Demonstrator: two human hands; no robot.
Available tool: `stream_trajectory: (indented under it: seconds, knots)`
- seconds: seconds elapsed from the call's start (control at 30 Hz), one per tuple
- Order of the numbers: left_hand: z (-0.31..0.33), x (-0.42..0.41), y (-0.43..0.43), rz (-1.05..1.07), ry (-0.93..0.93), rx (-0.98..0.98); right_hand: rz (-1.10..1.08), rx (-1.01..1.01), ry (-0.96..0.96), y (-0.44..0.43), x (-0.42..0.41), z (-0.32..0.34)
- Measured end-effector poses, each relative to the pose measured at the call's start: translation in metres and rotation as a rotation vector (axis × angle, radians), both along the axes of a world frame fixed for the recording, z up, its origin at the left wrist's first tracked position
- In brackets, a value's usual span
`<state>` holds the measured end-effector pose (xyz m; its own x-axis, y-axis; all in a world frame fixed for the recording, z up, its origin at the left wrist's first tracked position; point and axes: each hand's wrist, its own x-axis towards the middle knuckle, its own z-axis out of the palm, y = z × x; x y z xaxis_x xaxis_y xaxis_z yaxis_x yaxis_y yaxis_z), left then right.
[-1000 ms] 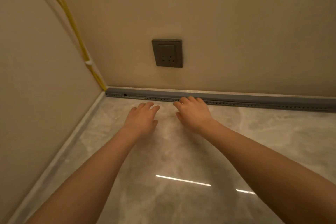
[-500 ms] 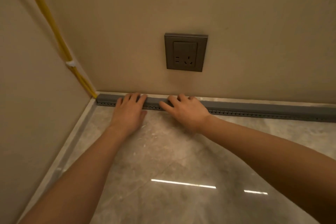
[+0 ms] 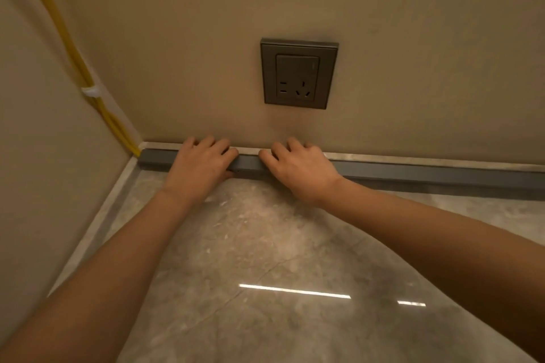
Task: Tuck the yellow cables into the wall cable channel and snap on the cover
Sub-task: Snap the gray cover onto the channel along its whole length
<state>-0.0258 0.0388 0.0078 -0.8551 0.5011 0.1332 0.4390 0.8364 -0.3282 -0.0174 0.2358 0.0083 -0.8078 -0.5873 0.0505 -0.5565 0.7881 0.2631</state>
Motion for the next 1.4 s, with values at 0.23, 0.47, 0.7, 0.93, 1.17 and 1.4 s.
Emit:
stream_trajectory:
  seconds: [0.23,0.47,0.7,0.93,1.17,1.4]
  knots:
    - [0.016,-0.015,0.0,0.044,-0.013,0.045,0.003,-0.062,0.011,0.003,-0.009,0.016]
    - [0.021,-0.027,-0.005,0.101,-0.03,0.063,0.08,-0.112,0.075,0.006,-0.022,0.01]
    - [0.017,-0.026,-0.005,0.18,-0.079,0.161,0.135,-0.211,0.125,0.024,-0.026,-0.004]
    - [0.006,-0.017,0.001,0.211,-0.096,0.363,0.139,-0.278,0.257,0.039,-0.021,-0.009]
    - [0.004,-0.015,0.001,0.246,-0.006,0.511,0.17,-0.152,0.411,0.093,-0.001,-0.02]
    - [0.001,-0.008,0.019,0.351,0.031,0.317,0.218,-0.086,0.49,0.131,0.01,-0.019]
